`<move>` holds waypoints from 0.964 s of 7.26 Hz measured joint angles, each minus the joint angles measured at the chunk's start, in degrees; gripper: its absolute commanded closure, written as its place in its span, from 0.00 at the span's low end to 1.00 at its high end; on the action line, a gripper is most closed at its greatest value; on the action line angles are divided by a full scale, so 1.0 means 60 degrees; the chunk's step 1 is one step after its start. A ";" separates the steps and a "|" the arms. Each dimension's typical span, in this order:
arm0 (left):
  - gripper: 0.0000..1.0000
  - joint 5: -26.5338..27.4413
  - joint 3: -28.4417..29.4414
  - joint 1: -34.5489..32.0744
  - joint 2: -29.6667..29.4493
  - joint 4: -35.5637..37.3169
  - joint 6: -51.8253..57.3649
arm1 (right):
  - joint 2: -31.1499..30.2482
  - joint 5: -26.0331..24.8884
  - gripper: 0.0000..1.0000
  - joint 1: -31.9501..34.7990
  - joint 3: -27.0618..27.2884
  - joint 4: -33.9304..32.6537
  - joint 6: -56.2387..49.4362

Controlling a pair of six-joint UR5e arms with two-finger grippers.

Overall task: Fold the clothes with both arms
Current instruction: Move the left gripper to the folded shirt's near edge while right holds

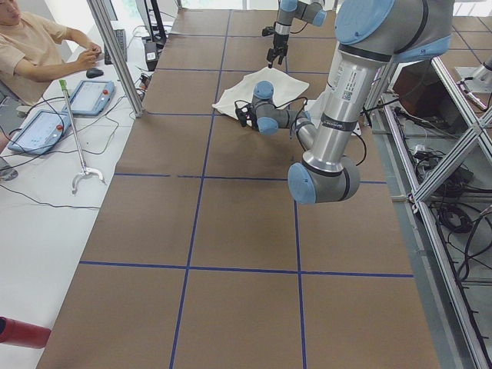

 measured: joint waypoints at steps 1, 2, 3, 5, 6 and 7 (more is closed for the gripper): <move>0.34 0.0015 -0.0044 -0.0087 0.0063 0.0000 0.0268 | 0.0001 0.0000 0.00 0.0001 -0.0002 0.0000 -0.0003; 0.28 0.0014 -0.0067 -0.0095 0.0031 0.0000 0.0394 | 0.0004 0.0000 0.00 -0.0002 -0.0003 0.0000 -0.0005; 0.26 0.0006 -0.0089 -0.0076 -0.0078 0.0039 0.0397 | 0.0004 0.0000 0.00 -0.0003 -0.0003 0.0003 -0.0006; 0.19 0.0027 -0.0081 0.0080 -0.0328 0.0457 0.0102 | -0.0004 0.0000 0.00 0.0004 -0.0008 0.0004 -0.0006; 0.17 0.0046 -0.0062 0.0218 -0.0382 0.0696 0.0001 | -0.0005 0.0000 0.00 0.0003 -0.0029 0.0001 -0.0006; 0.22 0.0050 -0.0026 0.0304 -0.0431 0.0809 -0.0038 | -0.0003 0.0000 0.00 -0.0002 -0.0055 0.0001 -0.0004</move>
